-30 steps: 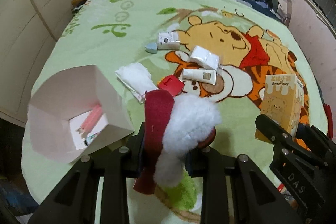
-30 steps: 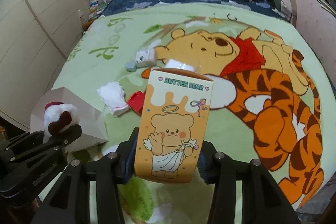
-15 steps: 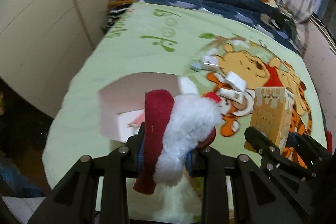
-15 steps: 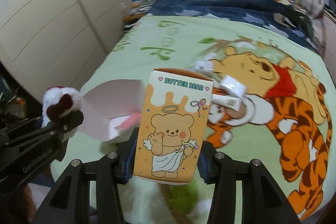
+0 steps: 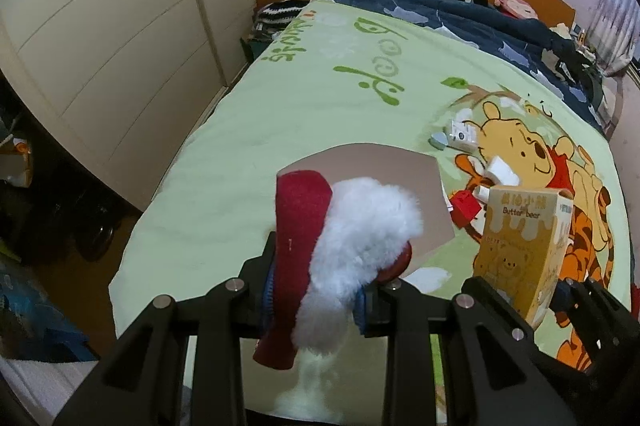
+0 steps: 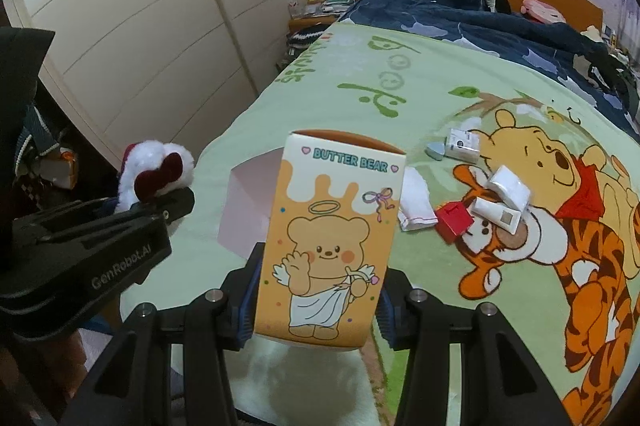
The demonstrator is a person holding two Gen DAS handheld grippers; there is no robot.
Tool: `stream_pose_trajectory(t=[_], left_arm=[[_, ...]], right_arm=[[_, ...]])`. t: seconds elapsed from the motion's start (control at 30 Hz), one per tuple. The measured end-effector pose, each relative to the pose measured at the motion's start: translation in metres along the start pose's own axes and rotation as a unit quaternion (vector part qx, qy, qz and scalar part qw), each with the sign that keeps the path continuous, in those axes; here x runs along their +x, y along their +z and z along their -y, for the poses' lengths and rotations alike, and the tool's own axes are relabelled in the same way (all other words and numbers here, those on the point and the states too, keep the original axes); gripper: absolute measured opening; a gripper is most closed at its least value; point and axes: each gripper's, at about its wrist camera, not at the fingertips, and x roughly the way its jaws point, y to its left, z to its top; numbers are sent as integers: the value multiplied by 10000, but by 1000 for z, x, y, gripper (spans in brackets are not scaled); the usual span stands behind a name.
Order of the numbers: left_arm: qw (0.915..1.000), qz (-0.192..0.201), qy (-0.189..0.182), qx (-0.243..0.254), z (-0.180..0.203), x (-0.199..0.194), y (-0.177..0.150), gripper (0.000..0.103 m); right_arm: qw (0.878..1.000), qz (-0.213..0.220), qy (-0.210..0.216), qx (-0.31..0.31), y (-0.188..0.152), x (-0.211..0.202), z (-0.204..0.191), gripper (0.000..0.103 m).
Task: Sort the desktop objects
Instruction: 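Carry the Santa hat and Butter Bear box over the white box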
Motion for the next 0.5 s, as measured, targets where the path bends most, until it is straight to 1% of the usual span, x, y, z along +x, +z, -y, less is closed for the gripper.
stream_pose_trajectory(t=[0.13,0.5], left_arm=[[10000,-43,-22,64,0,7,1,31],[9997,-62,-31,232,10,14,7,31]], right_arm=[[10000,6,-47,-29,4,3,-5,48],[9999,-78,-134,-35,11,18,-1,48]])
